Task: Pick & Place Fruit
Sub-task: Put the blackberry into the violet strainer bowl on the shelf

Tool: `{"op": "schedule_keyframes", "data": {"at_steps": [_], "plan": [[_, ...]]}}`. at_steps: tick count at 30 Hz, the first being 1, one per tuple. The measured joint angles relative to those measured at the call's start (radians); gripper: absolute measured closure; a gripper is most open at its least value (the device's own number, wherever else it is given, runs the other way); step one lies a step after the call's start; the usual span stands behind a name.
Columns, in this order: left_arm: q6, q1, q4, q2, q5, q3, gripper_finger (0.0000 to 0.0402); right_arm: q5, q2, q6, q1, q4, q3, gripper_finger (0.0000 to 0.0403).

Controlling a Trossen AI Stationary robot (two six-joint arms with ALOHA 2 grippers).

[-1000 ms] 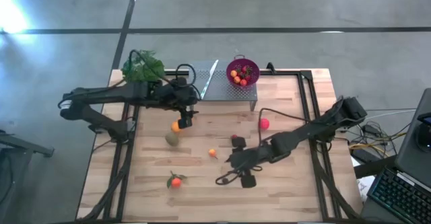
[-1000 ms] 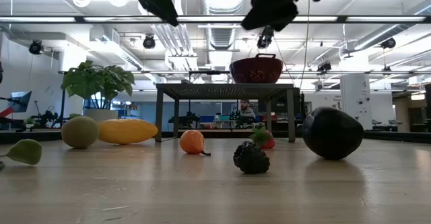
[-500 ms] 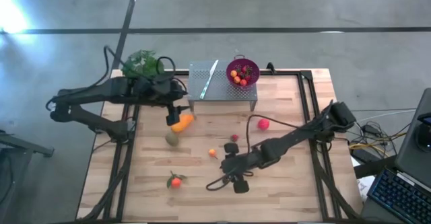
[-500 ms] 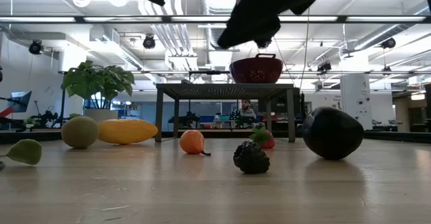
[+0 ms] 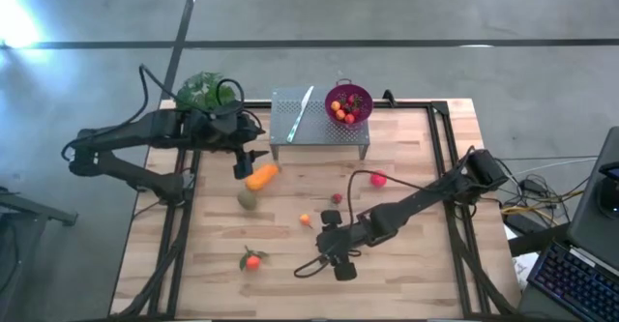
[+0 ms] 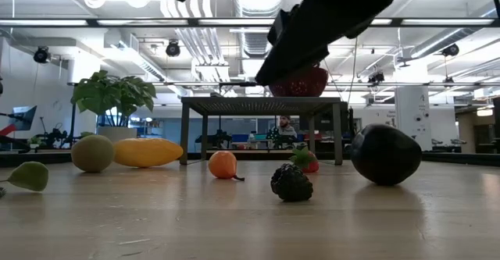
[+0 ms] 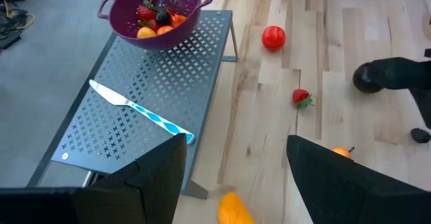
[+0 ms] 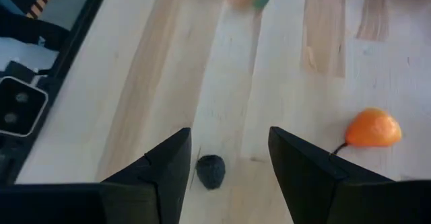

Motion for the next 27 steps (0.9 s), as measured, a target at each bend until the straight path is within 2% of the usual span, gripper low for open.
{"op": "schedule_keyframes", "data": {"at_steps": [15, 27], "plan": [[0.0, 0.0, 0.003, 0.001, -0.003, 0.0, 0.014, -0.018, 0.111, -0.02, 0.023, 0.033, -0.034, 0.0236], [-0.001, 0.0, 0.003, 0.001, -0.003, 0.0, 0.014, -0.024, 0.18, -0.011, 0.023, 0.079, -0.028, 0.0222]]}}
